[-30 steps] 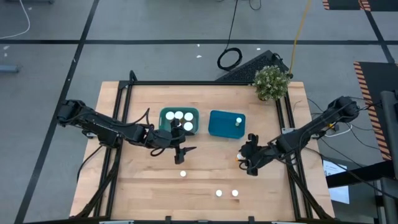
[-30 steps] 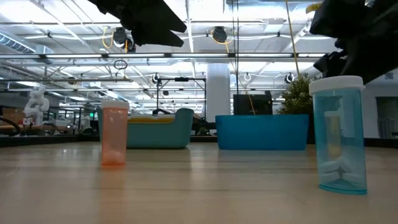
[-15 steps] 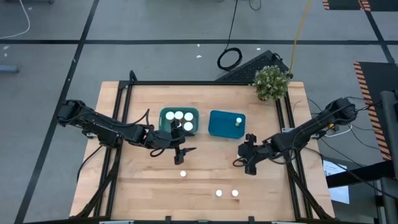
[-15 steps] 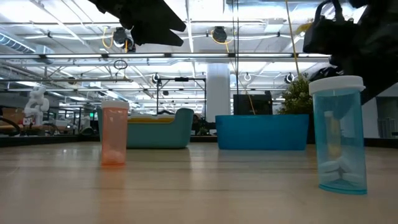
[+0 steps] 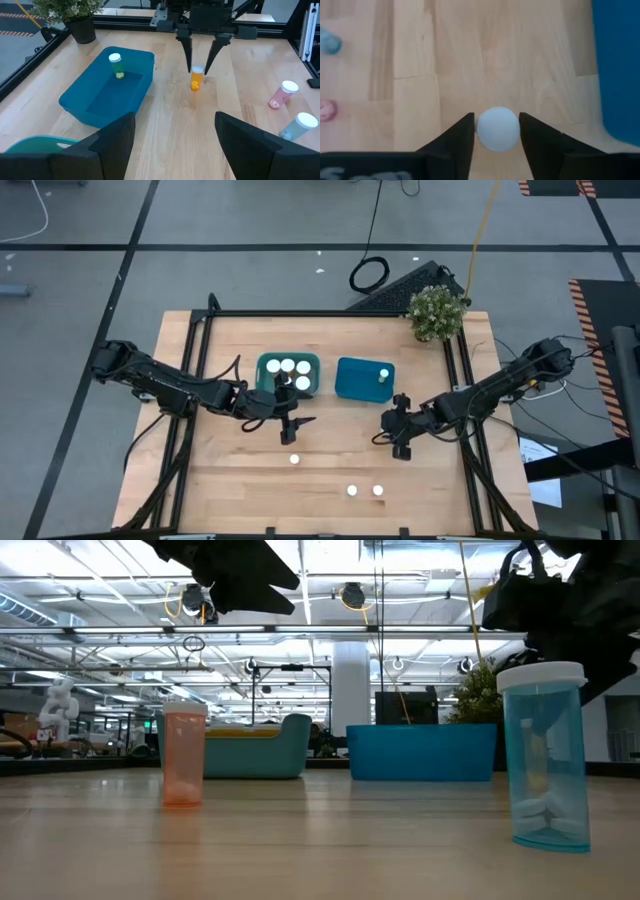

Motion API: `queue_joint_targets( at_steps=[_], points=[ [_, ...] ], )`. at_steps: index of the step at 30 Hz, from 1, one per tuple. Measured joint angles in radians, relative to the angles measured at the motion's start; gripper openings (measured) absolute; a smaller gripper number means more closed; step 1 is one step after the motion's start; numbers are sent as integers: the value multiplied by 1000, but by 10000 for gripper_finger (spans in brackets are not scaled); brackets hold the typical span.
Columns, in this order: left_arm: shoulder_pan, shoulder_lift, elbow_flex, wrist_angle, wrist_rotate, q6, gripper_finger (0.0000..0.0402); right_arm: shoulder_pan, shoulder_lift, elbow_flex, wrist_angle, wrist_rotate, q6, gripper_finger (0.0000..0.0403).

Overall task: Pick and place medicine bottles into bin by pill shape (circle, oval)
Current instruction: Put the small orange tablet bottle into the blue bin

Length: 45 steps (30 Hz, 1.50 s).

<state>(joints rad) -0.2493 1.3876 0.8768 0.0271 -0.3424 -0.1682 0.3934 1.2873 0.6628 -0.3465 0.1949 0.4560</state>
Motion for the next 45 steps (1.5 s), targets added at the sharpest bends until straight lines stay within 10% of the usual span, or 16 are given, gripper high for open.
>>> queue_joint_targets(
  at_steps=[21, 45],
  points=[
    [-15, 0, 0, 0, -10, -26, 273, -136, -63, 64, 27, -70, -88, 118],
    [-34, 0, 0, -1, -26, -42, 273, -659, -10, 295, -8, -282, -388, 121]
  ],
)
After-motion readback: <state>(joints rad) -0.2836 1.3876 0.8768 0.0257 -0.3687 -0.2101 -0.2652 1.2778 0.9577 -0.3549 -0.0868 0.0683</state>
